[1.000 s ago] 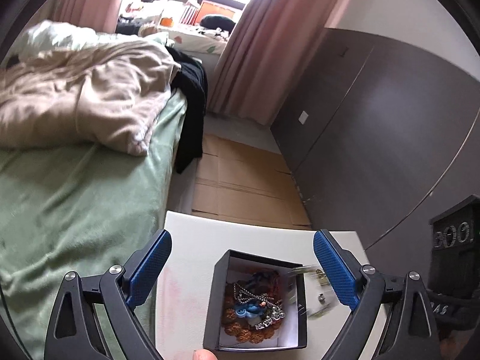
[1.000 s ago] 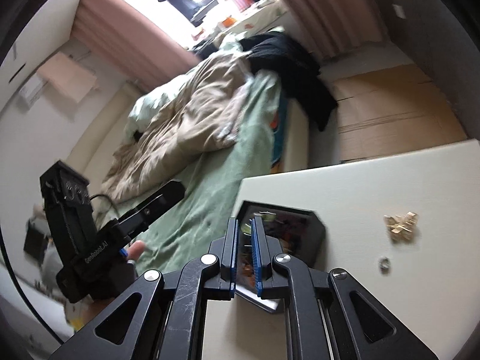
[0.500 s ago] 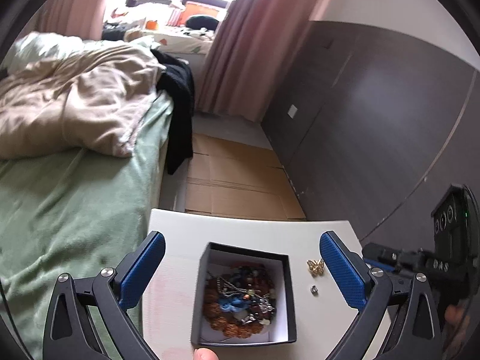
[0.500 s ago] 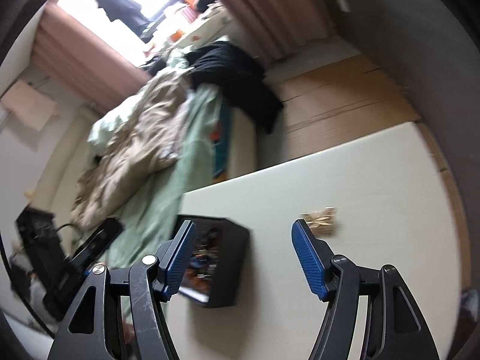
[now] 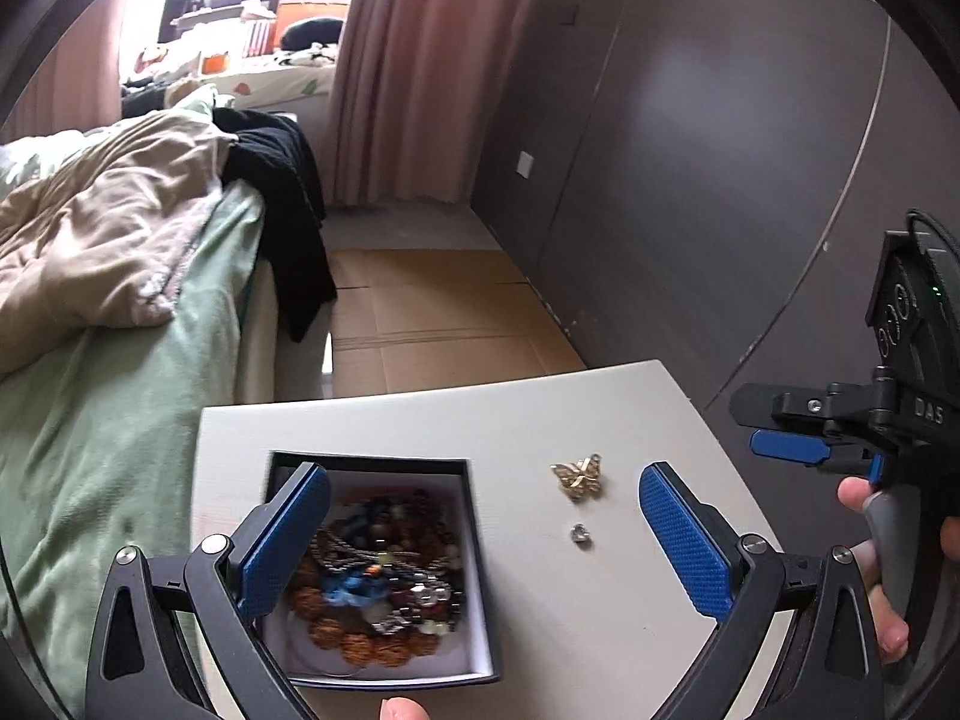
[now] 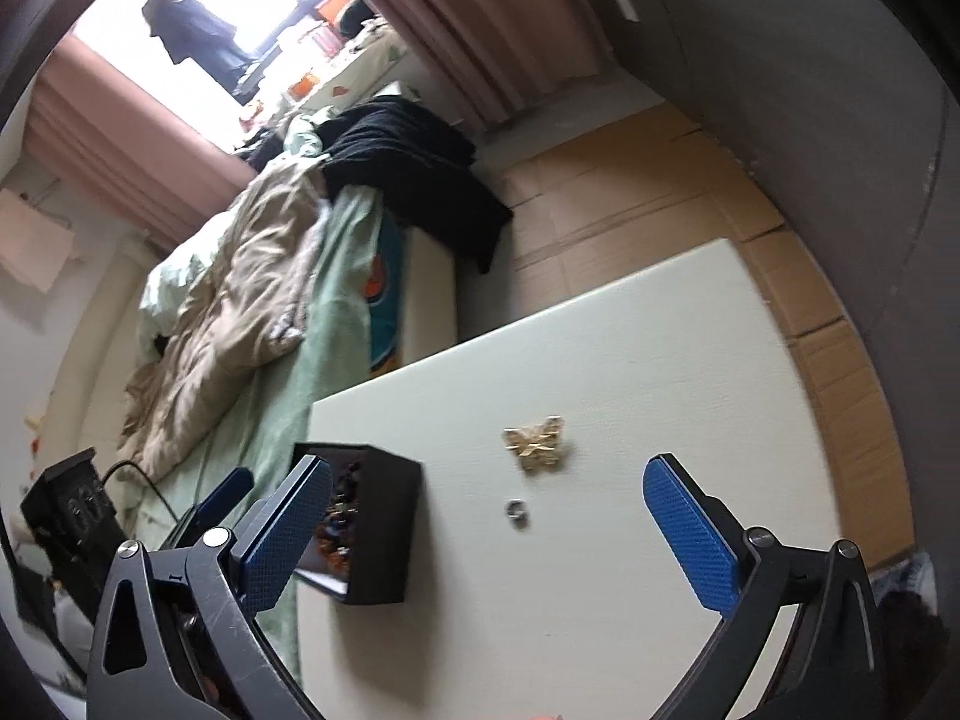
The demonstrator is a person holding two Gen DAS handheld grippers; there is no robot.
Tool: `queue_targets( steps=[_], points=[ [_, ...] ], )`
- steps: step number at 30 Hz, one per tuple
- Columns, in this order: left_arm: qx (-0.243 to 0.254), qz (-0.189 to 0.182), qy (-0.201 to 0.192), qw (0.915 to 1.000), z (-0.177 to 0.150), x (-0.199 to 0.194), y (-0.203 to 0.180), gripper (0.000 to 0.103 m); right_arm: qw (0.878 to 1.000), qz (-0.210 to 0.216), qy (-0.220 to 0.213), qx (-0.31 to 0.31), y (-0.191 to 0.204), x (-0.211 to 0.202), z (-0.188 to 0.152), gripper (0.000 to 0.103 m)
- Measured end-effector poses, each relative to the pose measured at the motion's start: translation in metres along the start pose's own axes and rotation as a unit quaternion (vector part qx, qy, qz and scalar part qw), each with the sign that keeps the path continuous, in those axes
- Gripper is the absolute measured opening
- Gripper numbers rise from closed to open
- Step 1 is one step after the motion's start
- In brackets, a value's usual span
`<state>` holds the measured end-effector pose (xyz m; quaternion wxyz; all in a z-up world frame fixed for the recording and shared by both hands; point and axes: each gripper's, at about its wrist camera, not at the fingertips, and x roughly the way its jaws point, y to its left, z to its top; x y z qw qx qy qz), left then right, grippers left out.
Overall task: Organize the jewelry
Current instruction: 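Move the left gripper to the small silver ring and grasp it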
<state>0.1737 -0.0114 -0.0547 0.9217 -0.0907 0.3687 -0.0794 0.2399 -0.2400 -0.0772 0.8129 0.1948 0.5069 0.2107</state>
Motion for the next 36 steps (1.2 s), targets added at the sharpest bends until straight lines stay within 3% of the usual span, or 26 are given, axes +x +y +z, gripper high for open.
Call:
queue_targets(
  steps=[7,14,21,26,28,30,31,36],
  points=[
    [-0.014,-0.008,0.028,0.9995,0.001,0.012,-0.011,0.102,1.0,-0.012,0.009,0.009,-0.023,-0.009,0.003,0.103],
    [0.027,0.003,0.049,0.9984,0.003,0.018,-0.04,0.101,1.0,-0.026,0.01,0.009,-0.039,-0.019,0.005,0.103],
    [0.058,-0.004,0.095,0.9938,-0.002,0.035,-0.064,0.079,0.999,-0.007,-0.037,0.019,-0.052,-0.045,0.009,0.103],
    [0.054,-0.005,0.137,0.9891,-0.003,0.05,-0.068,0.06,0.999,0.002,-0.043,0.03,-0.062,-0.051,0.01,0.103],
    [0.058,0.003,0.153,0.9865,-0.004,0.057,-0.071,0.046,0.998,-0.001,-0.046,0.034,-0.065,-0.053,0.011,0.101],
    [0.061,0.009,0.168,0.9839,-0.006,0.064,-0.076,0.039,0.998,-0.006,-0.049,0.038,-0.07,-0.056,0.01,0.093],
    [0.061,0.008,0.173,0.9831,-0.007,0.067,-0.077,0.039,0.998,-0.006,-0.048,0.04,-0.071,-0.056,0.01,0.087],
    [0.074,0.01,0.207,0.9754,-0.016,0.09,-0.087,0.033,0.997,-0.022,-0.043,0.055,-0.085,-0.058,0.011,0.086]
  ],
)
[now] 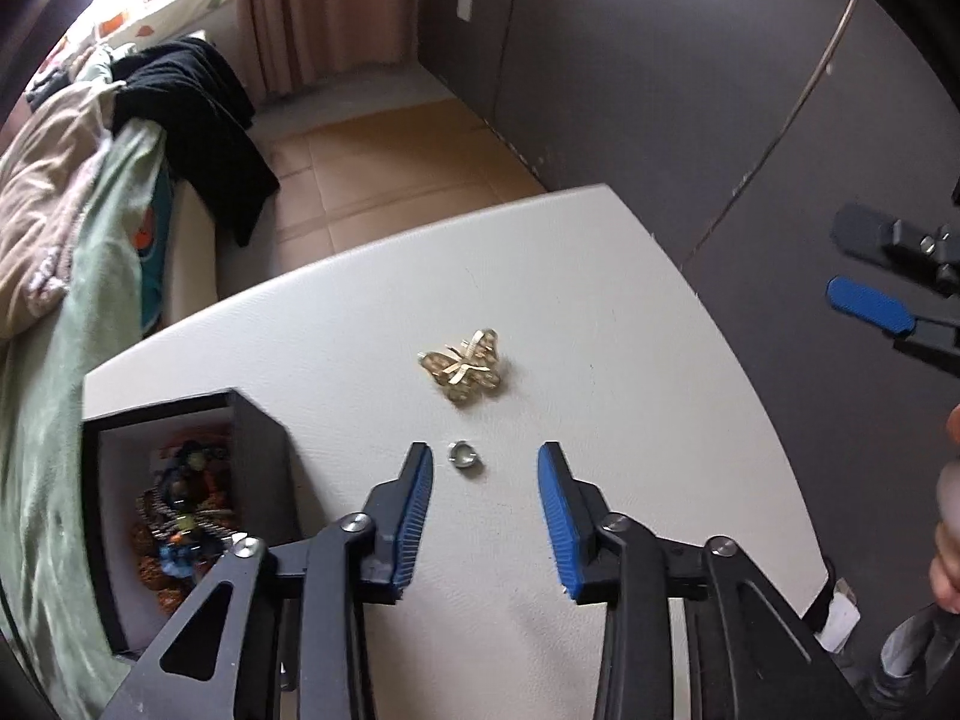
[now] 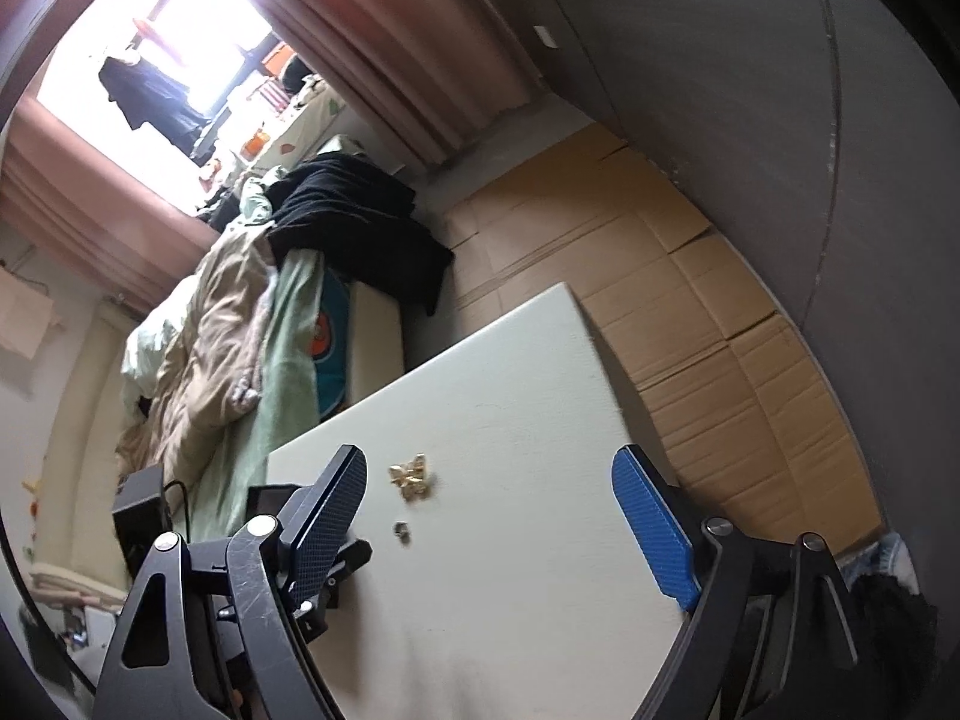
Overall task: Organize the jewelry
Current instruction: 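Move the left gripper to the small silver ring and grasp it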
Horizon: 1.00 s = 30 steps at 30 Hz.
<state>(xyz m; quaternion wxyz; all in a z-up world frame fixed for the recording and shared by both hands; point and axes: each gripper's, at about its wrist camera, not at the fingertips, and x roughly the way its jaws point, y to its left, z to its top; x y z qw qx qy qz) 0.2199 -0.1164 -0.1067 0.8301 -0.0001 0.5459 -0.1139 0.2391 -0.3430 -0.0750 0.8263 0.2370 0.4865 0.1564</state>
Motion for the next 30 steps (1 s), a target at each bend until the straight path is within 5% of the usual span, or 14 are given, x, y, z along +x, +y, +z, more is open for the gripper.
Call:
queue_targets(
  steps=[13,19,27,30],
  points=[
    [-0.008,0.043,0.064,0.997,0.011,0.046,0.005,0.026,1.0,0.013,-0.005,0.023,-0.012,-0.004,0.004,0.086],
    [0.019,0.057,0.055,0.9967,0.008,0.047,-0.006,0.013,1.0,0.012,-0.003,0.017,-0.008,-0.002,0.003,0.086],
    [-0.018,0.027,0.025,0.9992,0.006,0.03,0.017,0.013,1.0,0.005,0.021,-0.009,0.003,0.018,0.003,0.085],
    [-0.035,0.018,0.004,0.9992,0.008,0.017,0.031,0.013,0.999,0.001,0.043,-0.023,0.012,0.035,0.001,0.074]
  ],
)
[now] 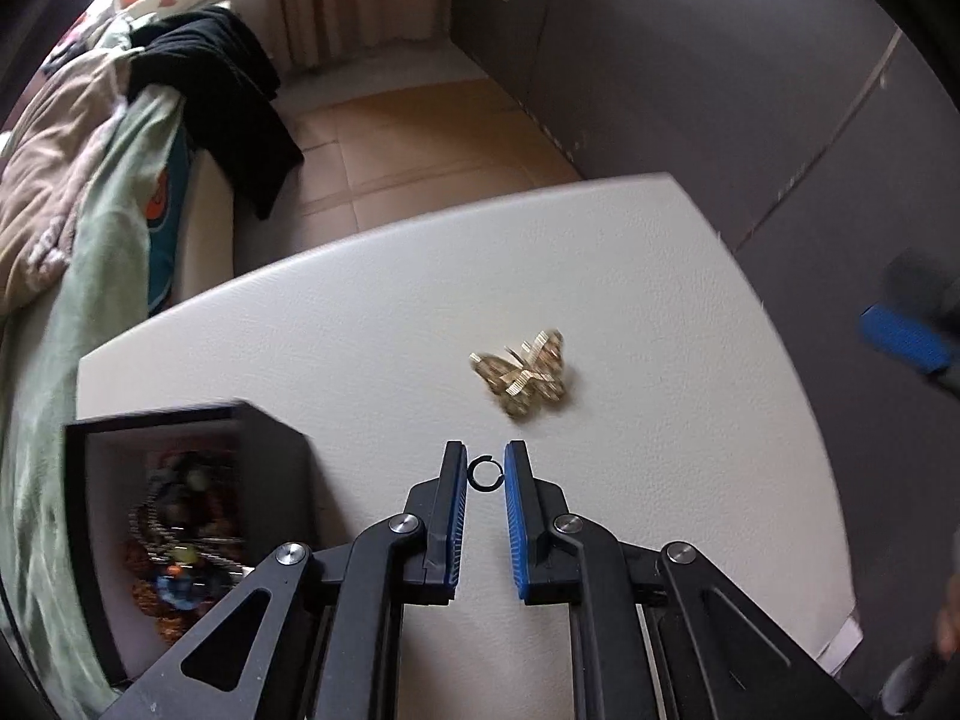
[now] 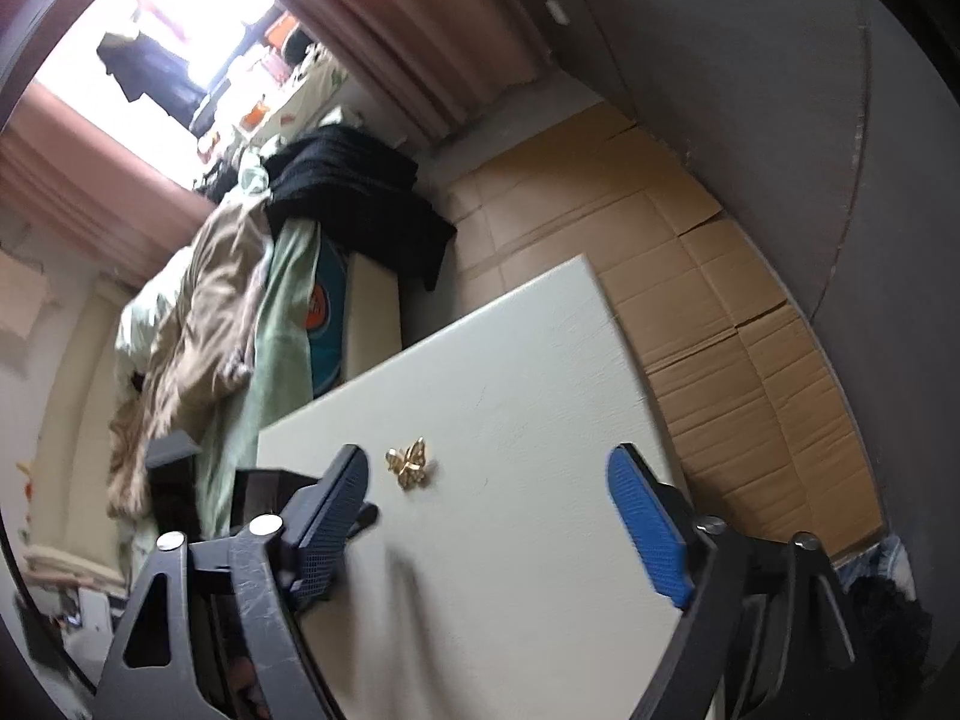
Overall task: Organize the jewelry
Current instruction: 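Move the left gripper to the small silver ring and grasp it, then carry the ring over the black box and open the left gripper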
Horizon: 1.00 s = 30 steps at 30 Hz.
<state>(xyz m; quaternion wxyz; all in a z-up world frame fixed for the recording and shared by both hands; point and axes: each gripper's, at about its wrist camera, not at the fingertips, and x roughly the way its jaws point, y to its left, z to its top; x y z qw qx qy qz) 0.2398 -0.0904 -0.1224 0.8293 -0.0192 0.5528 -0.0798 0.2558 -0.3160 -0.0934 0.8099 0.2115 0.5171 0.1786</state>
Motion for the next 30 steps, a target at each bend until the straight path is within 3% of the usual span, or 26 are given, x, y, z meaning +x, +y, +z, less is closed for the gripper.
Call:
queue_targets(
  steps=[7,15,30],
  points=[
    [-0.03,-0.047,-0.047,0.9973,0.002,-0.034,0.025,0.013,0.999,-0.011,0.027,-0.028,0.023,0.026,-0.004,0.071],
    [-0.07,-0.085,-0.103,0.9886,-0.007,-0.073,0.066,0.013,0.995,-0.045,0.054,-0.074,0.056,0.064,-0.013,0.071],
    [-0.107,-0.068,-0.104,0.9864,-0.027,-0.083,0.132,0.013,0.972,-0.165,0.059,-0.154,0.104,0.125,-0.028,0.068]
  ],
)
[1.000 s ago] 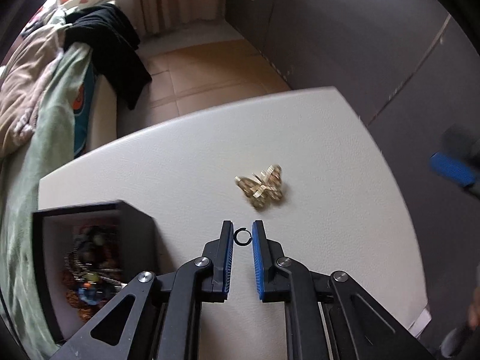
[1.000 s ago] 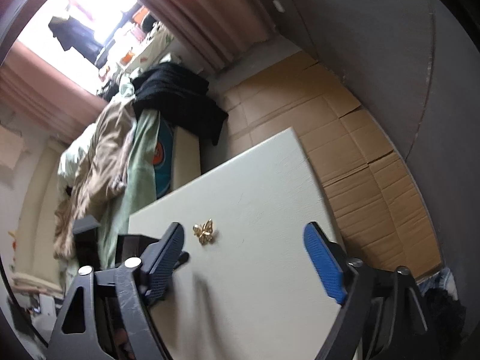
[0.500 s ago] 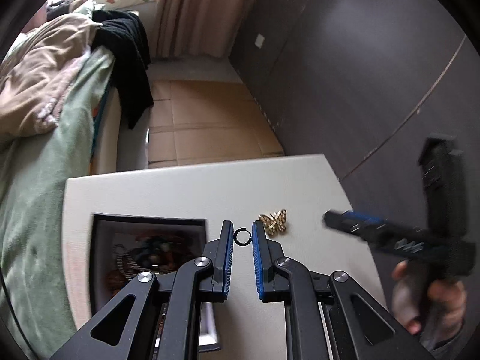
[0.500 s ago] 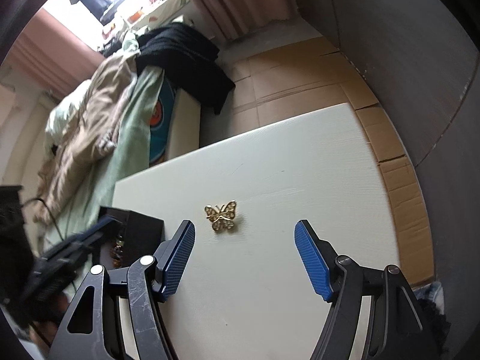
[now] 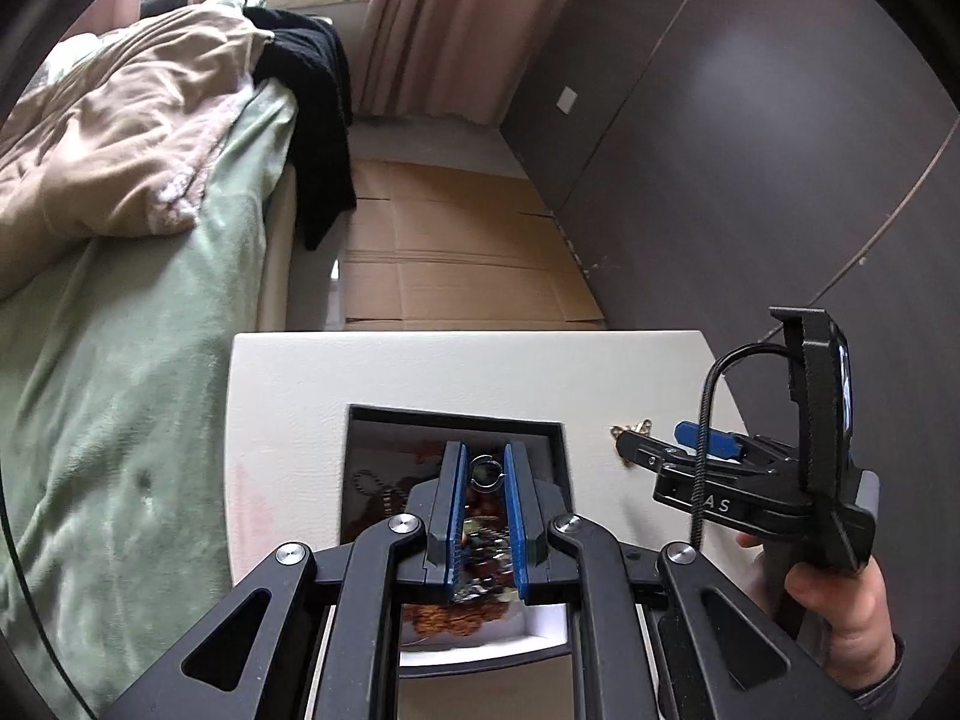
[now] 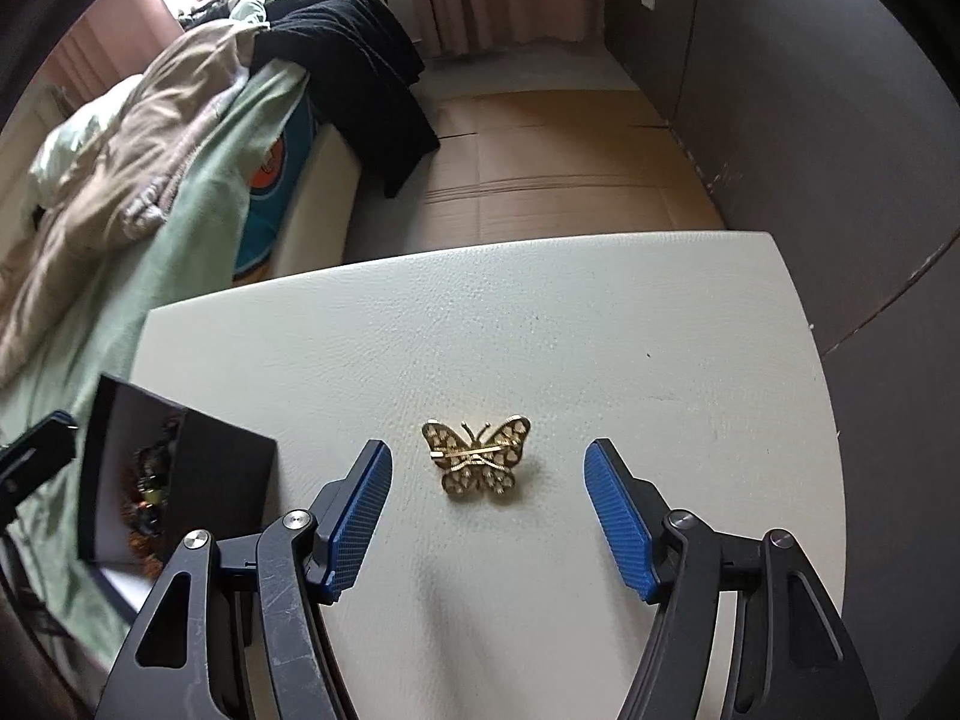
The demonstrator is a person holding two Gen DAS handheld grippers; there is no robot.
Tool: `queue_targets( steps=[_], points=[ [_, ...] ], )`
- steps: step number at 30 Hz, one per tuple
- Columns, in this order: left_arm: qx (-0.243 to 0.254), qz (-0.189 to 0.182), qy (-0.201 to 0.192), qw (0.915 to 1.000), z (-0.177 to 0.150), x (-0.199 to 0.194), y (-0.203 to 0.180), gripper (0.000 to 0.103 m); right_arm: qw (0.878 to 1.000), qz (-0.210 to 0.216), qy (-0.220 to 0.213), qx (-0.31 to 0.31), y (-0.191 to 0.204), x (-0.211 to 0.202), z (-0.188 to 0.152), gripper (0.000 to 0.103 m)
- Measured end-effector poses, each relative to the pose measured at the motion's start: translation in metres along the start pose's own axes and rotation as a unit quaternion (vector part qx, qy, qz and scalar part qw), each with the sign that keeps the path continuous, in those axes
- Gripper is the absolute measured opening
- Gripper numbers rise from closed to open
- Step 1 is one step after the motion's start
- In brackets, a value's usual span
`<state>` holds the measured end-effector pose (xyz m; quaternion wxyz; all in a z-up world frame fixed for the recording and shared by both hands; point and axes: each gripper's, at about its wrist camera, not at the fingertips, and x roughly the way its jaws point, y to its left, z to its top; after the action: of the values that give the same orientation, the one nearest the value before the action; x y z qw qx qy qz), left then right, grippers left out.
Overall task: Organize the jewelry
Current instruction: 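Carry the ring over the black box and open the left gripper, then grasp the gold butterfly brooch with the right gripper, then carry the brooch over the black box and open the right gripper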
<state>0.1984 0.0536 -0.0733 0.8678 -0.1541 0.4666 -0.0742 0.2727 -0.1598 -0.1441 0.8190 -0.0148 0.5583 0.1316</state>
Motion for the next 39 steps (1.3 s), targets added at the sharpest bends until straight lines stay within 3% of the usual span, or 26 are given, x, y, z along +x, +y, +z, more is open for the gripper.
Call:
queue_targets(
  steps=[2,3,6,13,14,15,16,18,29,33,39],
  points=[
    [-0.007,0.003,0.001,1.0,0.0,0.0,0.006,0.013,1.0,-0.013,0.002,-0.008,0.006,0.005,0.001,0.064],
    [-0.009,0.007,0.001,0.9999,0.0,0.0,0.009,0.013,1.0,-0.021,0.006,-0.013,0.009,0.009,0.001,0.054],
    [-0.018,0.016,0.001,0.9997,-0.001,0.002,0.016,0.013,0.998,-0.047,0.005,-0.034,0.017,0.013,0.001,0.041],
    [-0.027,0.017,-0.004,0.9995,0.001,0.0,0.02,0.015,0.999,-0.017,0.005,-0.027,0.015,0.005,0.0,0.04],
    [-0.029,0.02,-0.003,0.9994,0.001,0.0,0.02,0.018,1.0,-0.012,0.0,-0.025,0.014,0.001,-0.001,0.04],
    [-0.031,0.019,-0.001,0.9994,0.001,0.001,0.02,0.033,1.0,-0.005,-0.005,-0.021,0.012,-0.004,-0.001,0.04],
    [-0.034,0.016,-0.001,0.9993,0.002,0.0,0.022,0.056,1.0,0.0,-0.01,-0.018,0.011,-0.008,0.0,0.04],
    [-0.046,0.012,-0.015,0.9988,0.003,-0.005,0.025,0.07,0.999,0.02,-0.024,-0.01,0.008,-0.02,0.0,0.04],
    [-0.052,0.034,-0.033,0.9975,0.007,-0.018,0.035,0.073,0.983,0.16,-0.089,-0.001,0.028,-0.072,-0.004,0.04],
    [-0.045,0.038,-0.041,0.9974,0.007,-0.021,0.037,0.096,0.975,0.198,-0.099,-0.005,0.045,-0.077,-0.003,0.04],
    [-0.054,0.046,-0.062,0.9956,0.01,-0.034,0.05,0.102,0.967,0.235,-0.103,-0.01,0.064,-0.076,0.0,0.04]
  ],
)
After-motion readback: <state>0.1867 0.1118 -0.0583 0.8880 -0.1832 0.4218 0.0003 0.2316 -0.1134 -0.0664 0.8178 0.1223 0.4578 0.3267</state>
